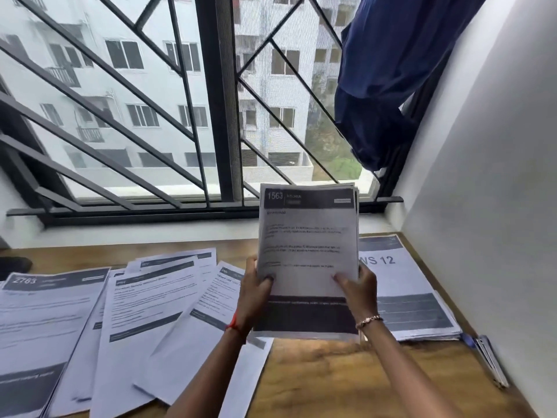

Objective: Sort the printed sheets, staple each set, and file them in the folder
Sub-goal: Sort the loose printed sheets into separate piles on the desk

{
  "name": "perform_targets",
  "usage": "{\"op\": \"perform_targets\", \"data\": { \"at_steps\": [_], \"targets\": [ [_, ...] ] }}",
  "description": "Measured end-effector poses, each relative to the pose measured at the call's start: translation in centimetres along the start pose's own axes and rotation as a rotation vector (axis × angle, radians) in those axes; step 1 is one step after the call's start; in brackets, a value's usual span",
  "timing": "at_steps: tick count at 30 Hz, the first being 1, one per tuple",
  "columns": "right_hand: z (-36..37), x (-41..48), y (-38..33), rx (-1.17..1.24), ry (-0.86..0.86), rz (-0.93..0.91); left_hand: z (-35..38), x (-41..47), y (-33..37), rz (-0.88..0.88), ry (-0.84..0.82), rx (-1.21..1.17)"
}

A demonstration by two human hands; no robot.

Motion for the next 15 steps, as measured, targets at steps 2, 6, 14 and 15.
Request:
{"op": "perform_targets", "data": {
  "at_steps": [2,6,14,15],
  "targets": [
    [-0.4,0.8,1.5,-0.081,-0.058,0.096,0.2,-0.1,-1.2,-0.135,-0.054,-0.002],
    [-0.3,1.3,6.7,-0.422,-0.278,0.372,-0.7,-1.1,-5.4,-0.501,-0.028,0.357],
    [1.6,0.5,8.6,-0.66,-0.345,0.417,-7.7,-4.9,-9.6,-0.668,0.311,0.643],
    [1.9,0.4,8.3,-0.685,-0.341,0.426,-8.4,-5.2,-9.9,-0.688,0.327,0.672]
  ]
}}
Point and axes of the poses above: each hand's wrist, its own x-axis towards the middle knuckle, its own z-axis out of the palm, y = z × x, the point moved 4 cm from there along x, towards the middle knuckle, and after that the axes turned 12 degrees about -y, right-handed, at the moved point
